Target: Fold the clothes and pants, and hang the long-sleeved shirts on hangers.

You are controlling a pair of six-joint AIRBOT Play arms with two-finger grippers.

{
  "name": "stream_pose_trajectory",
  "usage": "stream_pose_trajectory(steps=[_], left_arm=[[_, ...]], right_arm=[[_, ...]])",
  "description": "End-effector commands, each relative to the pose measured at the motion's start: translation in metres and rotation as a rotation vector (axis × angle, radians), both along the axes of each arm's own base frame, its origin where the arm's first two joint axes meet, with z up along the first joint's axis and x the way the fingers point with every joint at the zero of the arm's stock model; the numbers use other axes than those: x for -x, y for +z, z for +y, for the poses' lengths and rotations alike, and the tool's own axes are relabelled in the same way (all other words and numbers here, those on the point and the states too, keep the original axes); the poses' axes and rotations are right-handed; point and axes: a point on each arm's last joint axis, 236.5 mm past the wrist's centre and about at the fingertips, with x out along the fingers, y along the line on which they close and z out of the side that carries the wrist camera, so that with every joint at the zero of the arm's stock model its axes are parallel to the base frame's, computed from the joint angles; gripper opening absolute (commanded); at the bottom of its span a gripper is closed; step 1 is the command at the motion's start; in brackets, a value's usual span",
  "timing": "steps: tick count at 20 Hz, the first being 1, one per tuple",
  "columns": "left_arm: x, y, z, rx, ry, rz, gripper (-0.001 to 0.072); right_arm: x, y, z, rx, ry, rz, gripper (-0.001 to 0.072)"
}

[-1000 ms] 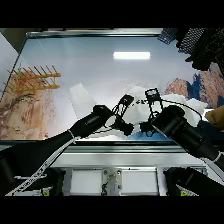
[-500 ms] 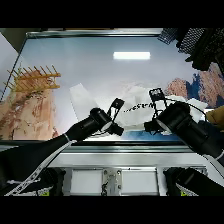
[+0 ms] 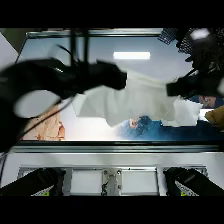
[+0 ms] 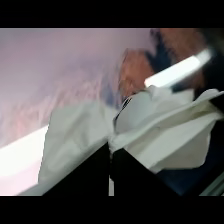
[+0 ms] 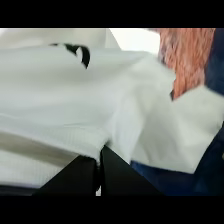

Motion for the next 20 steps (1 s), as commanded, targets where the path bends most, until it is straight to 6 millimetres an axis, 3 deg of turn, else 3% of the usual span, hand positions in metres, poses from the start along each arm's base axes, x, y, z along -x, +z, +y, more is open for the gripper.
stream_pose_trajectory(steps=[1,3,5,7,10,12,14,17,20], left_arm=[[0.036,0.126,0.018,0.152,-0.056,-0.255,0.0012],[0.043,0.131,0.015,0.152,-0.073,-0.254,0.0012],[0.041,0.1,0.011,0.081,-0.078,-0.191,0.0012],[0.036,0.046,0.013,-0.038,-0.072,-0.072,0.0012],[0.036,-0.056,0.033,-0.276,-0.041,0.185,0.0012],[0.05,-0.123,0.047,-0.418,-0.044,0.364,0.0013],[0.072,-0.184,0.045,-0.463,-0.097,0.541,0.0013],[0.086,-0.246,0.026,-0.403,-0.143,0.666,0.0013],[0.096,-0.278,0.02,-0.34,-0.145,0.788,0.0013]], right_arm=[[0.009,0.11,-0.009,-0.104,0.017,-0.272,0.0018],[0.017,0.127,-0.013,-0.126,0.016,-0.316,0.0018],[0.022,0.112,-0.015,-0.104,0.01,-0.25,0.0017],[0.026,0.077,-0.016,-0.021,0.034,-0.113,0.0015],[0.033,0.011,-0.009,0.055,0.071,0.12,0.0015],[0.05,-0.049,0.009,0.056,0.157,0.32,0.0015],[0.069,-0.107,0.024,0.024,0.251,0.503,0.0016],[0.069,-0.167,0.006,0.015,0.163,0.614,0.0016],[0.076,-0.179,-0.008,0.003,0.072,0.69,0.0017]])
